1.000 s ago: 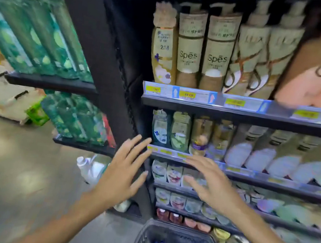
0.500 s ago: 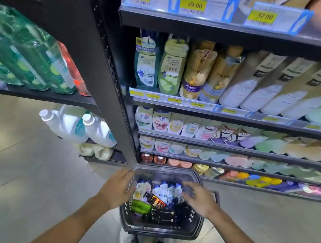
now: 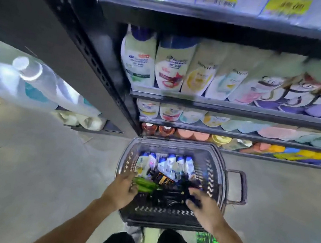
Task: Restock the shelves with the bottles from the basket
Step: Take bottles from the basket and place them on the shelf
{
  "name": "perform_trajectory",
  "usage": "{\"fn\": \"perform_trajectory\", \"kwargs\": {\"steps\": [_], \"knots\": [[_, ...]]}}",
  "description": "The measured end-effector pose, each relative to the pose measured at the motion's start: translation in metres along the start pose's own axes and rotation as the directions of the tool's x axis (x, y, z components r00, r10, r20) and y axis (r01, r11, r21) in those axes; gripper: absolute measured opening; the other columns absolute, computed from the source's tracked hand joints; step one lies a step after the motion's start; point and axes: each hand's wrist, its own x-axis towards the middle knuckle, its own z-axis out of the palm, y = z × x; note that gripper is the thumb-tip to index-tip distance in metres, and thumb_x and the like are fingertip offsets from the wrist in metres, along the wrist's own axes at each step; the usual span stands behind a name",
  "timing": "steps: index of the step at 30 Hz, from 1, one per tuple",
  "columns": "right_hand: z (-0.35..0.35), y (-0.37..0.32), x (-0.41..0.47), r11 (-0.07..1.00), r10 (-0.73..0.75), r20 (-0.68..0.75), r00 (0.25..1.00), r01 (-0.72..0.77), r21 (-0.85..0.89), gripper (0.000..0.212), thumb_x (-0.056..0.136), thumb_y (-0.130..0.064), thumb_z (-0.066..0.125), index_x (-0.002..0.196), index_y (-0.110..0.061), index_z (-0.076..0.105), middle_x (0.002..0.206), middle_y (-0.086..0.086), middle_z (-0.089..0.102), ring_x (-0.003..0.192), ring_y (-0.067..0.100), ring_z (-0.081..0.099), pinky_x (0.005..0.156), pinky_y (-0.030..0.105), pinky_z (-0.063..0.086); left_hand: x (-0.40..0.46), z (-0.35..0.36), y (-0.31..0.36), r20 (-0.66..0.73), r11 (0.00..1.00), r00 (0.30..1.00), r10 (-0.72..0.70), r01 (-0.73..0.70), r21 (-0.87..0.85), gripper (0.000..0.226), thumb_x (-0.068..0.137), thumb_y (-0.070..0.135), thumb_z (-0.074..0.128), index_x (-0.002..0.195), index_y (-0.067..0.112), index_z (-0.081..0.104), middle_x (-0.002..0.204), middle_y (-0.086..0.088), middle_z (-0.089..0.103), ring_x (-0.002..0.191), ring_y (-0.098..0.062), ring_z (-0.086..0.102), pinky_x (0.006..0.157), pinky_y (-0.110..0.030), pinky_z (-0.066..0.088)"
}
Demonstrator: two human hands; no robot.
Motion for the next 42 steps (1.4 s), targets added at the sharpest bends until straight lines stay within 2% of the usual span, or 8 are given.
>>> {"fn": "perform_trajectory", "kwargs": {"steps": [8,15,19,22,25,29,37,42], "knots": [[0.061,0.071,0.161,0.995,-0.099,0.045,0.994,0.098,0.023,0.036,0.097,-0.024,0.064,0.132,-0.018,0.061,0.128,-0.009,0.063,0.123,0.01,0.059,0.103,0.021,0.043,0.161,0.098,-0.063,0.027,0.979,0.989,-0.145,0.147,-0.142,0.056,0.089,0.029,0.06,0.144,0.024,0.051,0.145,-0.005,0.055,0.128,-0.025,0.058,0.107,-0.027,0.045],[0.112,0.105,0.258,0.978,-0.175,0.02,0.984,0.171,0.117,0.033,0.097,-0.021,0.064,0.13,-0.017,0.062,0.124,-0.002,0.068,0.114,0.015,0.065,0.102,0.039,0.053,0.253,0.166,-0.088,-0.006,0.923,0.957,-0.29,0.278,-0.266,0.056,0.098,0.02,0.061,0.149,0.013,0.039,0.145,-0.013,0.048,0.121,-0.025,0.056,0.104,-0.034,0.046],[0.126,0.114,0.293,0.97,-0.202,0.0,0.979,0.2,0.136,0.031,0.098,-0.017,0.063,0.128,-0.024,0.062,0.118,-0.007,0.07,0.106,0.011,0.066,0.086,0.01,0.049,0.301,0.196,-0.11,0.0,0.905,0.932,-0.363,0.352,-0.238,0.073,0.094,0.019,0.065,0.155,0.009,0.027,0.159,-0.015,0.03,0.145,-0.033,0.033,0.12,-0.044,0.032],[0.135,0.118,0.313,0.964,-0.235,-0.02,0.972,0.235,0.127,0.031,0.097,-0.023,0.064,0.127,-0.031,0.062,0.117,-0.015,0.07,0.108,0.005,0.065,0.09,0.016,0.048,0.332,0.218,-0.124,0.001,0.878,0.909,-0.416,0.402,-0.26,0.078,0.091,0.017,0.067,0.154,0.002,0.023,0.158,-0.018,0.031,0.145,-0.034,0.034,0.119,-0.045,0.034],[0.144,0.118,0.33,0.955,-0.279,-0.023,0.96,0.28,0.103,0.03,0.097,-0.022,0.064,0.127,-0.027,0.063,0.119,-0.016,0.068,0.111,-0.001,0.062,0.091,0.003,0.041,0.349,0.234,-0.126,-0.007,0.862,0.903,-0.43,0.408,-0.301,0.072,0.098,0.011,0.056,0.156,-0.002,0.015,0.156,-0.021,0.024,0.144,-0.036,0.031,0.121,-0.041,0.028],[0.158,0.115,0.35,0.957,-0.274,-0.001,0.962,0.273,0.095,0.03,0.098,-0.017,0.062,0.126,-0.027,0.062,0.118,-0.013,0.069,0.111,0.0,0.063,0.098,0.01,0.044,0.361,0.247,-0.134,-0.011,0.857,0.9,-0.436,0.412,-0.31,0.087,0.099,0.007,0.057,0.159,0.003,-0.006,0.156,-0.021,0.015,0.146,-0.037,0.018,0.122,-0.04,0.019],[0.189,0.085,0.406,0.987,-0.143,0.017,0.99,0.142,0.073,0.041,0.095,-0.009,0.065,0.135,-0.009,0.055,0.119,0.001,0.065,0.114,0.017,0.063,0.103,0.026,0.046,0.364,0.257,-0.137,0.012,0.881,0.913,-0.408,0.397,-0.257,0.1,0.087,0.007,0.074,0.158,0.003,0.005,0.16,-0.023,0.01,0.148,-0.04,0.016,0.123,-0.044,0.026],[0.214,0.069,0.453,0.999,-0.028,0.158,0.987,0.03,-0.01,0.028,0.091,-0.012,0.069,0.116,-0.001,0.064,0.114,0.005,0.07,0.108,0.023,0.066,0.101,0.033,0.049,0.359,0.266,-0.129,0.038,0.871,0.926,-0.376,0.367,-0.325,0.118,0.086,0.03,0.076,0.158,0.003,-0.014,0.164,-0.026,-0.011,0.153,-0.042,-0.007,0.127,-0.043,0.008]]}}
